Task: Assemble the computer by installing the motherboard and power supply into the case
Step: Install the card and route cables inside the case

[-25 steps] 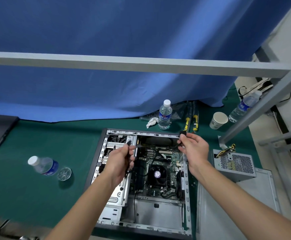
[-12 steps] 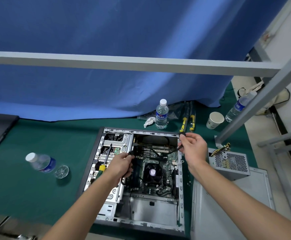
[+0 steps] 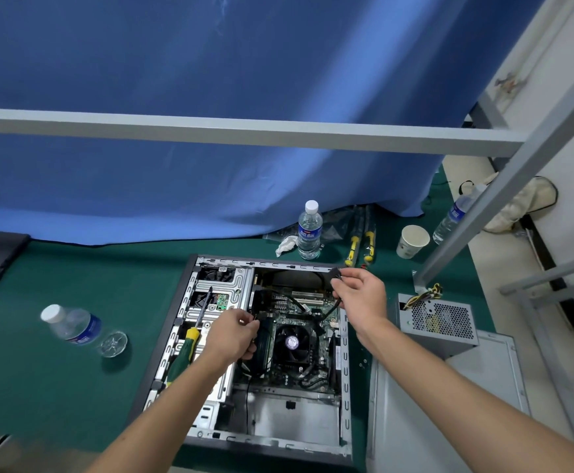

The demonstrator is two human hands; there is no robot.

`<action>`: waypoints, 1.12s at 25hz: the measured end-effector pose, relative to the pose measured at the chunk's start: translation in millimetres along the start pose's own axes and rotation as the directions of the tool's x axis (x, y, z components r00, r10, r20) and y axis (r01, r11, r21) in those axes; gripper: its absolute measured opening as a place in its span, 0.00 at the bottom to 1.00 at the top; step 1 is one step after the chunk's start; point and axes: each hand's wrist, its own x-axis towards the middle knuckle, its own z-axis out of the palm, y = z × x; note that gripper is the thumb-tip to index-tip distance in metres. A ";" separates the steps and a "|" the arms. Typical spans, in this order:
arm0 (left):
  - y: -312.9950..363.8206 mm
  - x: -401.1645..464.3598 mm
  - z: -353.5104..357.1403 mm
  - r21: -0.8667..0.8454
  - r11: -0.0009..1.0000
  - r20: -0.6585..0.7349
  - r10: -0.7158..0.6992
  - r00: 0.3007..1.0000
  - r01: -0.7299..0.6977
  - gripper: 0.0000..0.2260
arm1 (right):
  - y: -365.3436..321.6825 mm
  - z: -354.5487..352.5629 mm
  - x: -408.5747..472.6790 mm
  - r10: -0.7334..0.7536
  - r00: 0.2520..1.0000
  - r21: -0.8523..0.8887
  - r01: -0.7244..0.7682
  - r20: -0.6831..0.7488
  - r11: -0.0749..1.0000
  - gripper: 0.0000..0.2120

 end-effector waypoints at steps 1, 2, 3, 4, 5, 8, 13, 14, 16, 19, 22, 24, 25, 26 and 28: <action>-0.3 -0.4 0.3 0.071 0.997 0.010 0.011 1.000 -0.012 0.07 | 1.0 -1.3 0.2 -0.003 1.000 -0.016 0.003 0.007 1.000 0.08; -0.1 -0.5 0.2 0.145 0.989 0.022 0.020 1.000 -0.023 0.07 | 1.8 -2.3 0.7 -0.008 1.000 -0.028 0.009 0.012 1.000 0.08; 0.1 0.3 -0.4 0.201 0.979 0.037 0.025 0.999 -0.032 0.08 | 1.9 -3.1 1.2 -0.014 1.000 -0.036 0.015 0.014 0.999 0.09; 0.3 1.9 -1.1 0.234 0.972 0.049 0.026 0.998 -0.037 0.08 | 1.6 -3.4 2.0 -0.019 1.000 -0.042 0.020 0.012 0.999 0.09; -0.1 4.6 -2.0 0.254 0.966 0.060 0.025 0.998 -0.039 0.09 | 1.6 -3.3 3.1 -0.022 1.000 -0.045 0.022 0.007 0.999 0.09; -2.3 11.1 -2.4 0.324 0.945 0.087 0.015 0.996 -0.042 0.10 | 1.9 -3.1 6.3 -0.026 1.000 -0.073 0.025 -0.014 0.997 0.09; -5.4 22.4 -3.9 0.560 0.812 0.120 0.115 0.986 -0.163 0.11 | 0.3 3.3 13.1 -0.038 0.999 -0.074 0.036 -0.023 0.997 0.08; -5.8 24.1 -3.5 0.570 0.801 0.129 0.137 0.982 -0.187 0.12 | -0.7 5.7 15.2 -0.041 0.999 -0.065 0.040 -0.022 0.997 0.08; -6.6 26.6 -2.3 0.596 0.769 0.122 0.195 0.973 -0.229 0.14 | -2.1 9.3 19.7 -0.046 0.999 -0.055 0.044 -0.020 0.997 0.09; -14.6 33.0 -0.5 0.611 0.741 0.079 0.294 0.953 -0.279 0.16 | -0.8 13.6 28.1 -0.059 0.998 -0.060 0.058 -0.022 0.997 0.11; -23.6 39.6 2.3 0.655 0.682 0.076 0.368 0.927 -0.325 0.17 | -0.3 19.4 35.5 -0.085 0.996 -0.038 0.084 -0.026 0.996 0.11; -29.2 44.4 5.8 0.652 0.675 0.083 0.388 0.918 -0.344 0.16 | -1.6 25.1 40.8 -0.119 0.992 -0.019 0.118 -0.042 0.993 0.12; -30.5 47.8 6.2 0.648 0.675 0.084 0.397 0.914 -0.353 0.15 | -2.5 28.1 43.1 -0.138 0.989 -0.012 0.137 -0.049 0.990 0.12; -31.3 51.7 5.7 0.643 0.676 0.083 0.405 0.911 -0.360 0.15 | -2.7 31.7 45.9 -0.150 0.988 -0.011 0.149 -0.046 0.989 0.12; -32.7 58.6 3.6 0.629 0.684 0.076 0.419 0.905 -0.370 0.13 | 1.4 38.8 50.1 -0.158 0.987 -0.055 0.157 -0.004 0.986 0.13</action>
